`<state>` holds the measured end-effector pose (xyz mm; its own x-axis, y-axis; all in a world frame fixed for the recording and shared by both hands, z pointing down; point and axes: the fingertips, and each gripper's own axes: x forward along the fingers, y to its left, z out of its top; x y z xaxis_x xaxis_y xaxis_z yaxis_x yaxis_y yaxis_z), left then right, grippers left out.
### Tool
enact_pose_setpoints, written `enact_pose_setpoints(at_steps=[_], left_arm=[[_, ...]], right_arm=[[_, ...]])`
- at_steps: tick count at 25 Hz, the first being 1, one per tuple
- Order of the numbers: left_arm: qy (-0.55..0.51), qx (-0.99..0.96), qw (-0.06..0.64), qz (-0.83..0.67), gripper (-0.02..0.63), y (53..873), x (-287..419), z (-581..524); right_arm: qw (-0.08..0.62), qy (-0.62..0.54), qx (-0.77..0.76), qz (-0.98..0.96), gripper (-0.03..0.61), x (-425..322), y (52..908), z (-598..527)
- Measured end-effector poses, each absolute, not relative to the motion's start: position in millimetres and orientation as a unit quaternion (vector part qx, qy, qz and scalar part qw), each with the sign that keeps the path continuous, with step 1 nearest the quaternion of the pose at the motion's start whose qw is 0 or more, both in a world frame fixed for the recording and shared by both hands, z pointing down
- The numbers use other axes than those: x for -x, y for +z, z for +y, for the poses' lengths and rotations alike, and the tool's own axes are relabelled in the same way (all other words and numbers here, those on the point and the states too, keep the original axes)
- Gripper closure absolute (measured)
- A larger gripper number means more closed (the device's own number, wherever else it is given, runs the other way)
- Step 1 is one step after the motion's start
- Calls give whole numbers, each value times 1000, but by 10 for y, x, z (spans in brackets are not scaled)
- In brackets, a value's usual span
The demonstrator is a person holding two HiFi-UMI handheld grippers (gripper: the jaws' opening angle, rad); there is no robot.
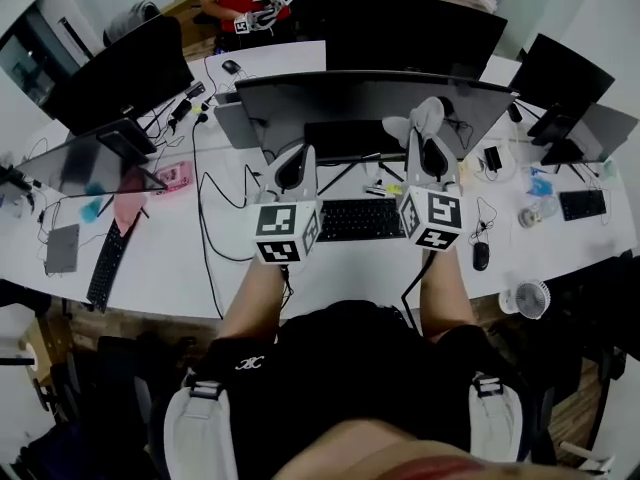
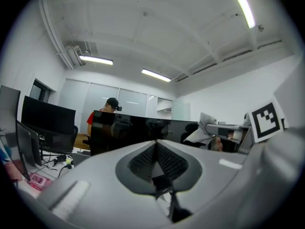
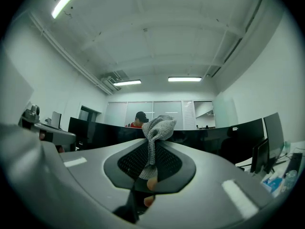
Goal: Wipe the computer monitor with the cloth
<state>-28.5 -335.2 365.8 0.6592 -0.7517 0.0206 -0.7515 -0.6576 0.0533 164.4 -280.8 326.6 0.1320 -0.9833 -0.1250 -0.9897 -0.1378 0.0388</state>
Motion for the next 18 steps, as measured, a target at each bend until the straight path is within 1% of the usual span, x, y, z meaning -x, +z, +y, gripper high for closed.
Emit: enact_pose_setpoints(at_steps=[7, 18], left_arm=[[3, -917, 23, -397, 563, 3647, -121, -3257], [9, -914, 2, -406, 563, 3578, -339, -3218]], right_arm=[[21, 63, 765, 640, 551, -1981, 3326, -2665], [35, 62, 754, 653, 550, -2113, 3321, -2653]])
